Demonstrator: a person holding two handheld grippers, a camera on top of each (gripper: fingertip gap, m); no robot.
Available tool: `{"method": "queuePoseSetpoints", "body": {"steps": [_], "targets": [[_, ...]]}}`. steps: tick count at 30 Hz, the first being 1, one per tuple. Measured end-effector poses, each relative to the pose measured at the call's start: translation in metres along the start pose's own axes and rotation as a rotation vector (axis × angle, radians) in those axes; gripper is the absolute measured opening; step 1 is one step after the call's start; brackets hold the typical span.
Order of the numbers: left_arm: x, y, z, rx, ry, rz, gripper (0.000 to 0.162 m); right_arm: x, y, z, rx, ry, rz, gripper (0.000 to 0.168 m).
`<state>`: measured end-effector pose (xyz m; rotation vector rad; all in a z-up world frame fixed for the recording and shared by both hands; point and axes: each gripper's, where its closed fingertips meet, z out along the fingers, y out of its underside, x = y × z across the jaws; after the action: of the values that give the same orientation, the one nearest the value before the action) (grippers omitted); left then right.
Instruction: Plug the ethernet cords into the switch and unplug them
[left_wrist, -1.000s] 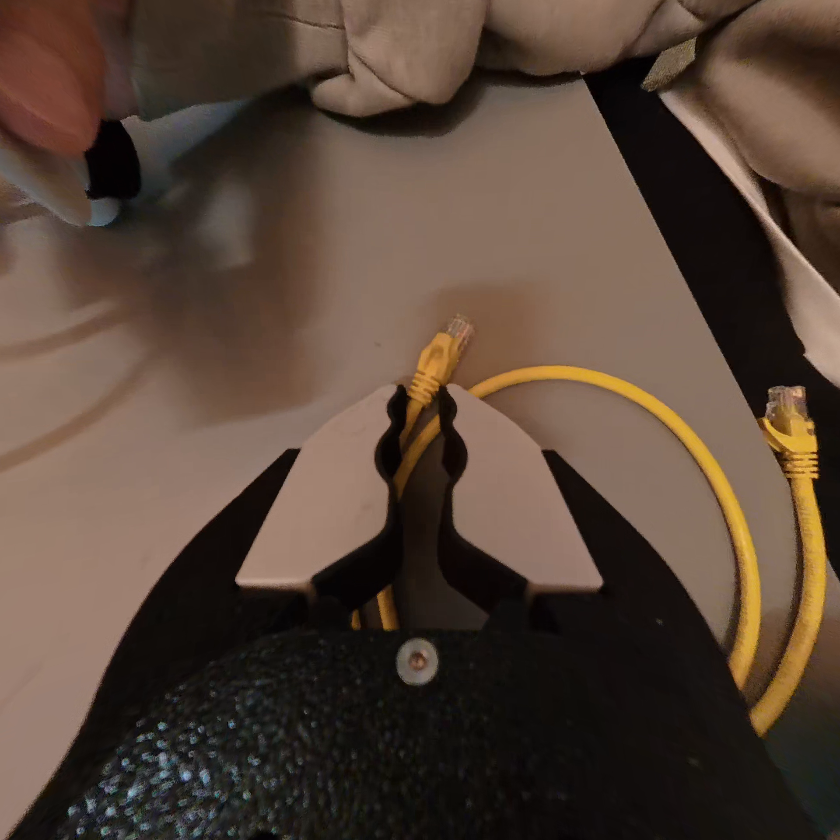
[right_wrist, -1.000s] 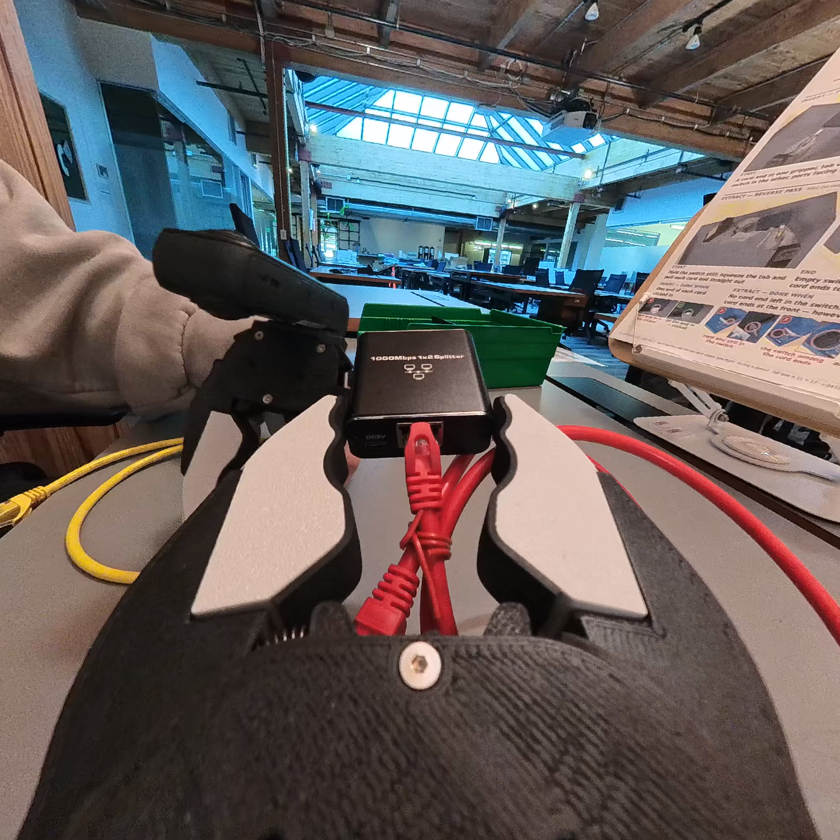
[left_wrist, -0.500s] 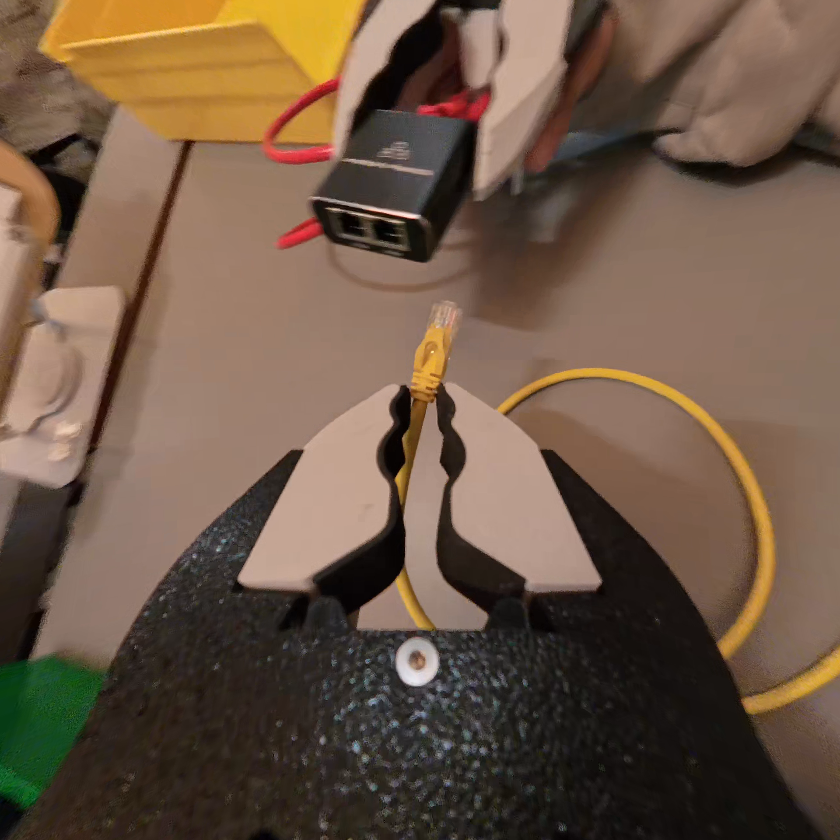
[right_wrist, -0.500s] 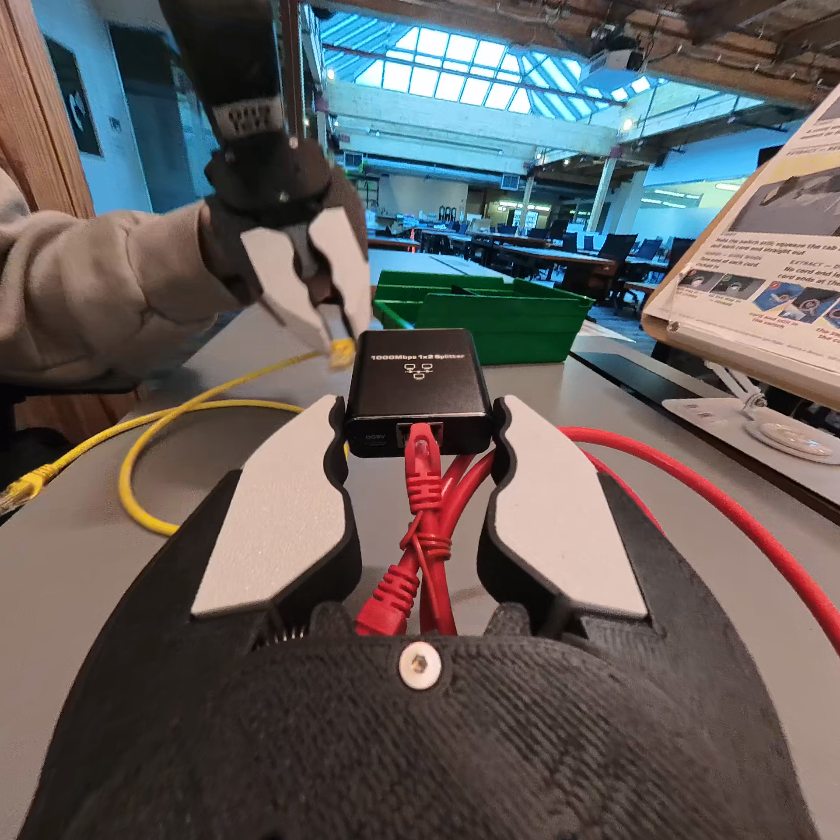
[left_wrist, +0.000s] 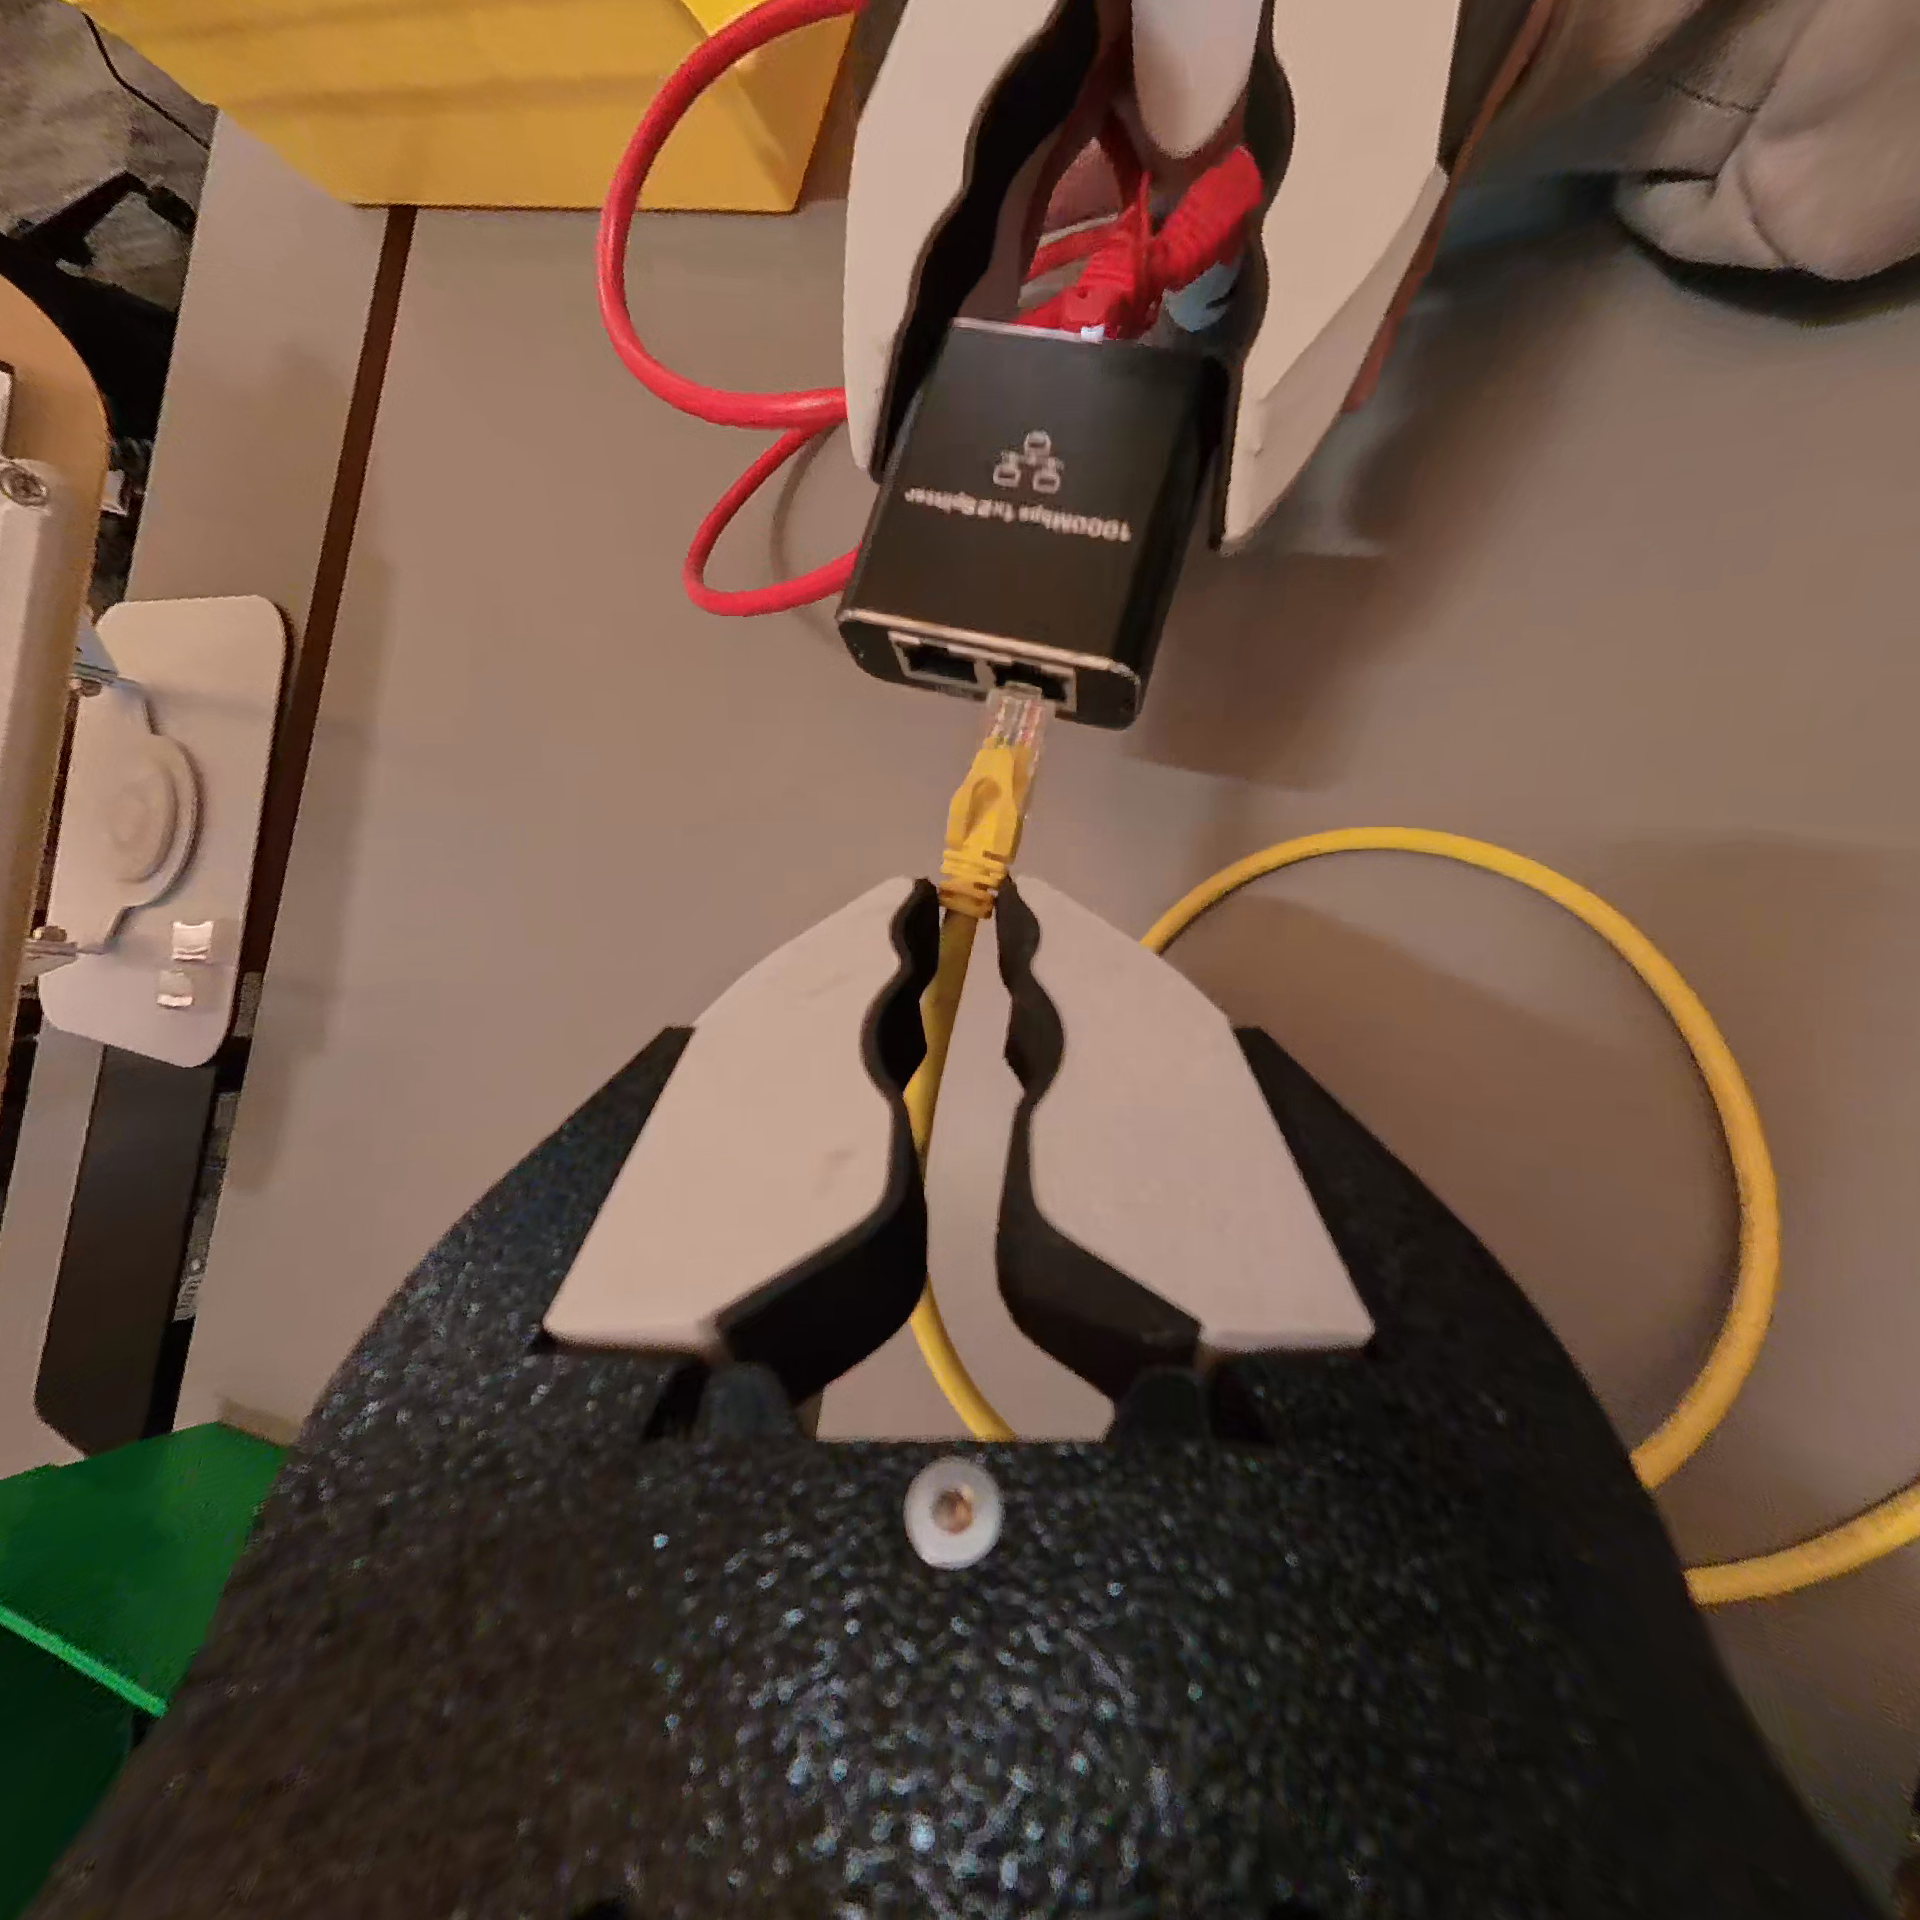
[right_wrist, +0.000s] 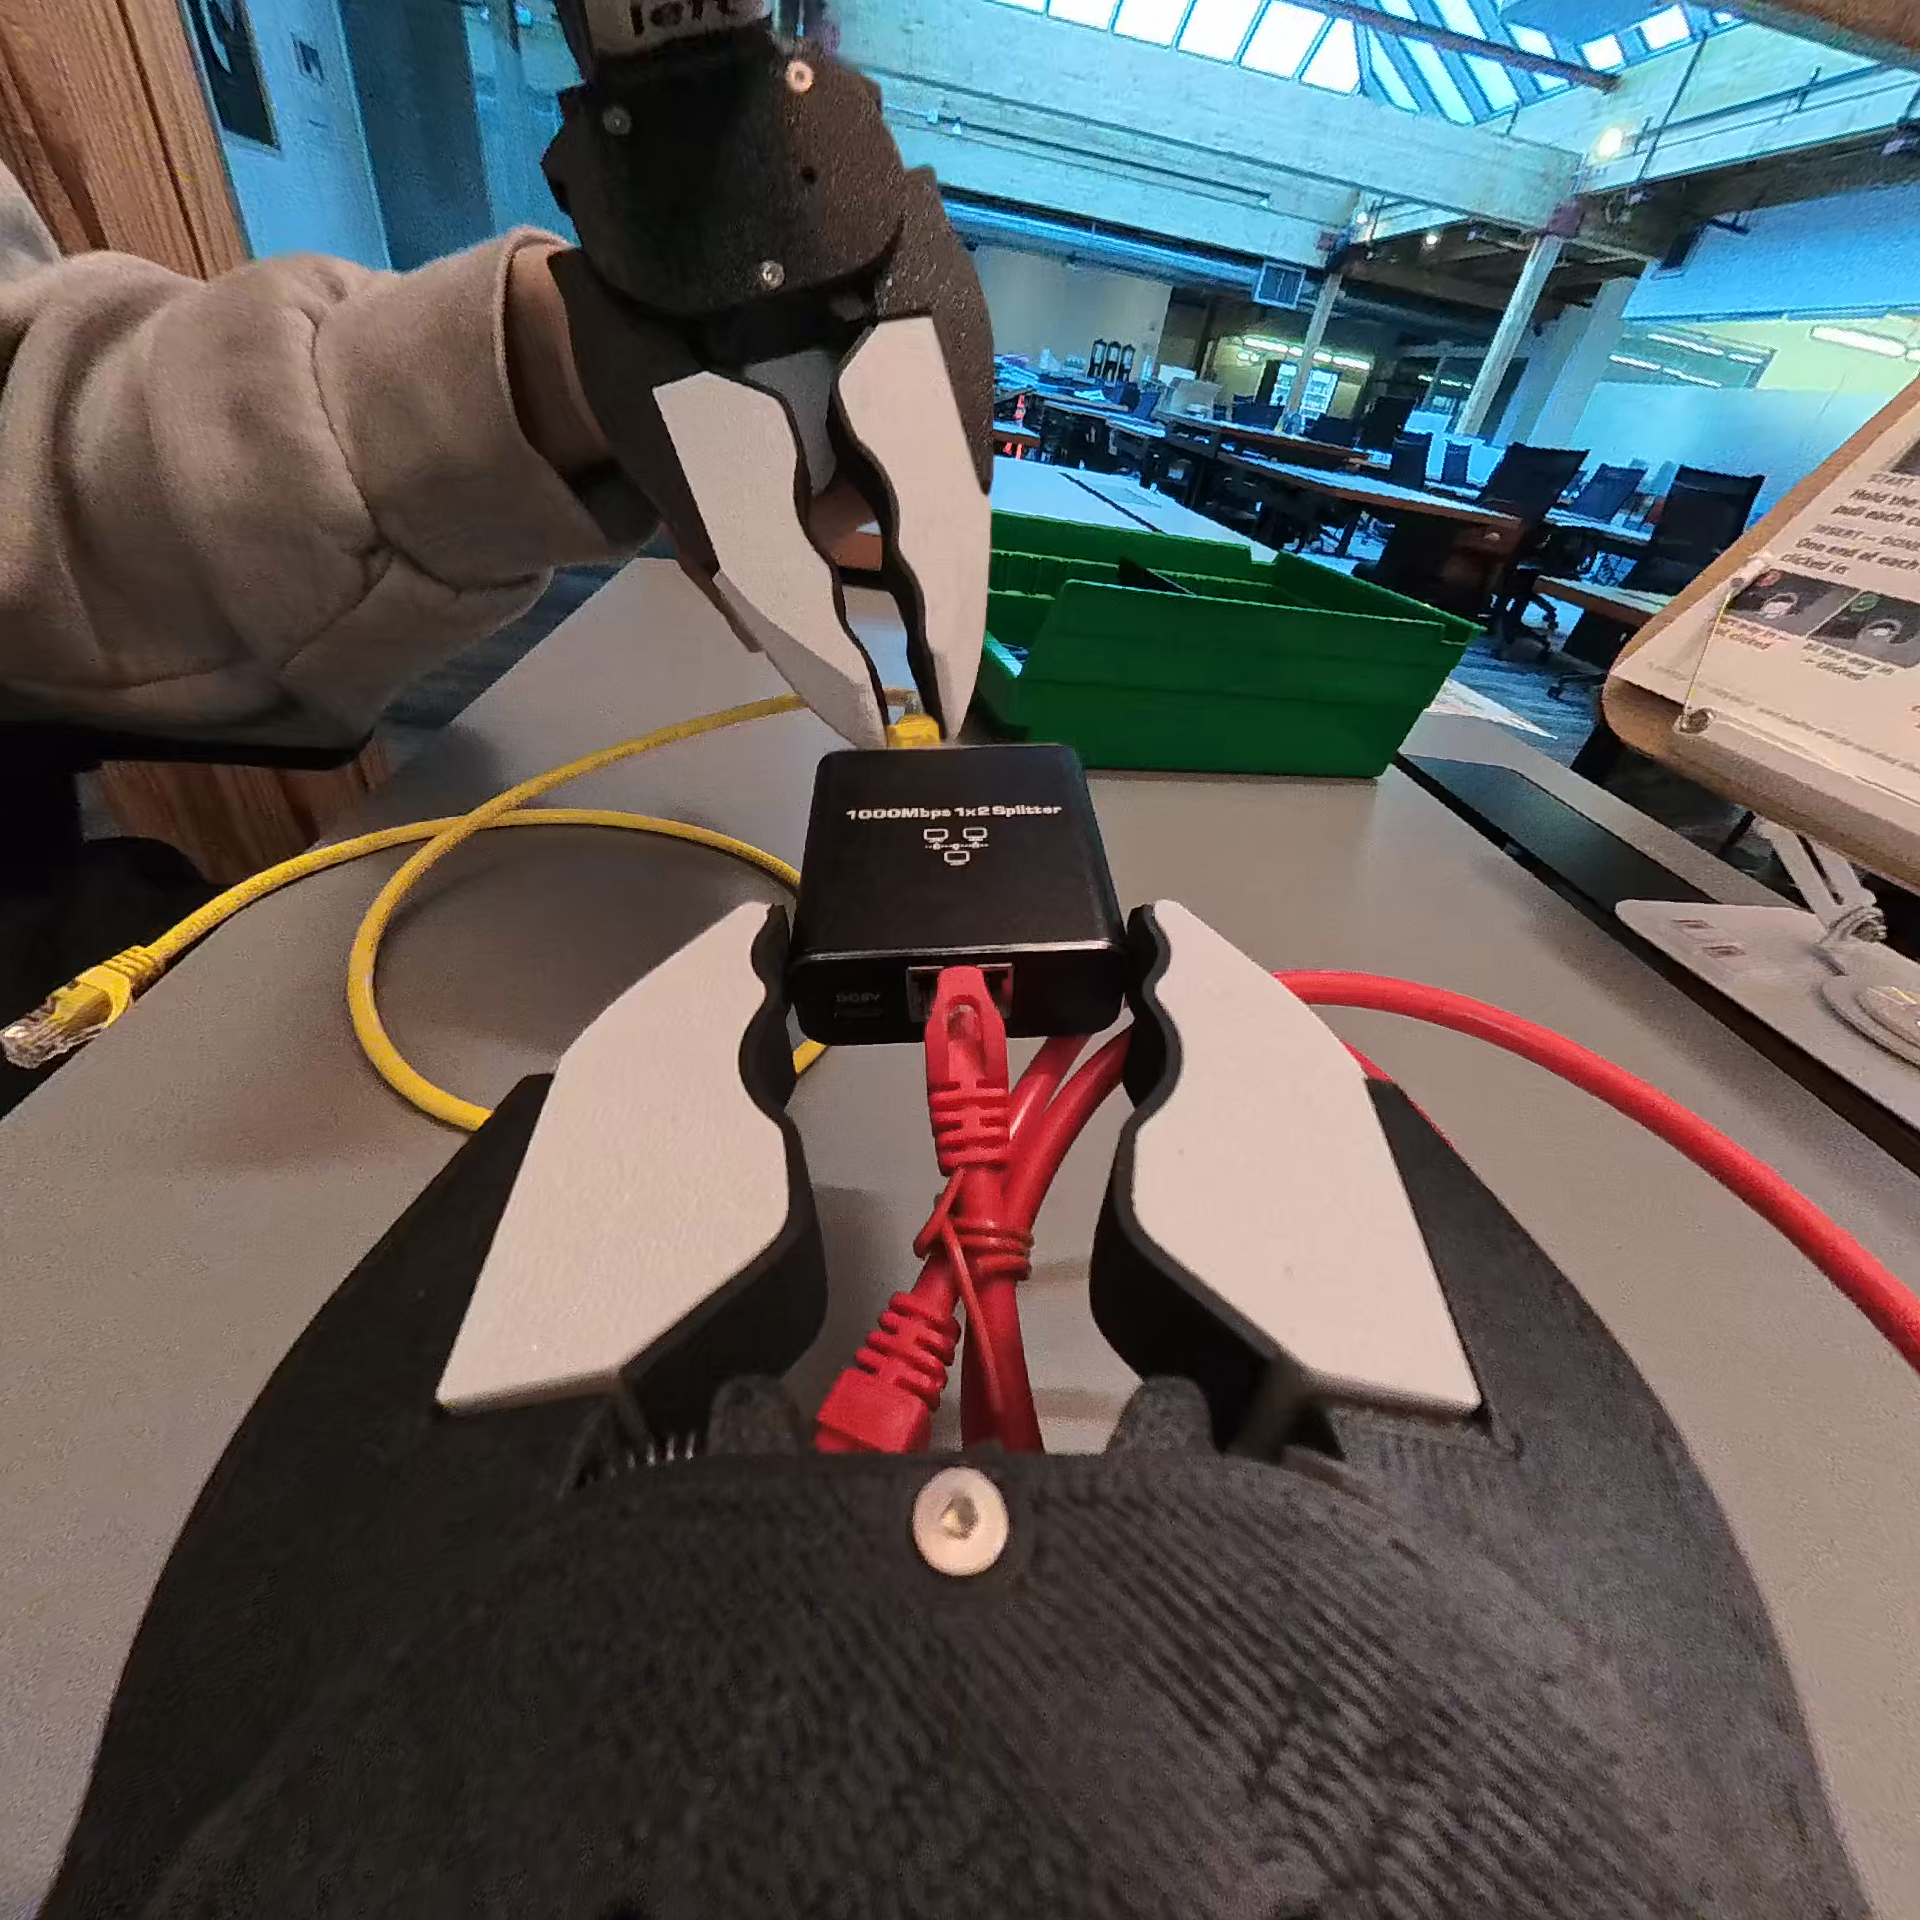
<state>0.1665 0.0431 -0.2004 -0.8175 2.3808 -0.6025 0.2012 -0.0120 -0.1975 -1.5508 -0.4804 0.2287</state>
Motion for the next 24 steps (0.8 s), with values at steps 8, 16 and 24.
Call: {"method": "queuePoseSetpoints", "body": {"steps": [8,16,24], "targets": [[0.003,0.006,0.005,-0.058,0.021,0.013,0.011,-0.001,0.003,0.002,-0.021,0.003,-0.019,0.063],[0.005,0.010,0.004,-0.085,0.026,0.011,0.010,-0.005,0.006,0.005,-0.053,-0.021,-0.035,0.063],[0.007,0.003,0.000,-0.022,0.086,-0.022,0.010,-0.005,0.005,0.004,-0.046,-0.019,-0.030,0.063]]}}
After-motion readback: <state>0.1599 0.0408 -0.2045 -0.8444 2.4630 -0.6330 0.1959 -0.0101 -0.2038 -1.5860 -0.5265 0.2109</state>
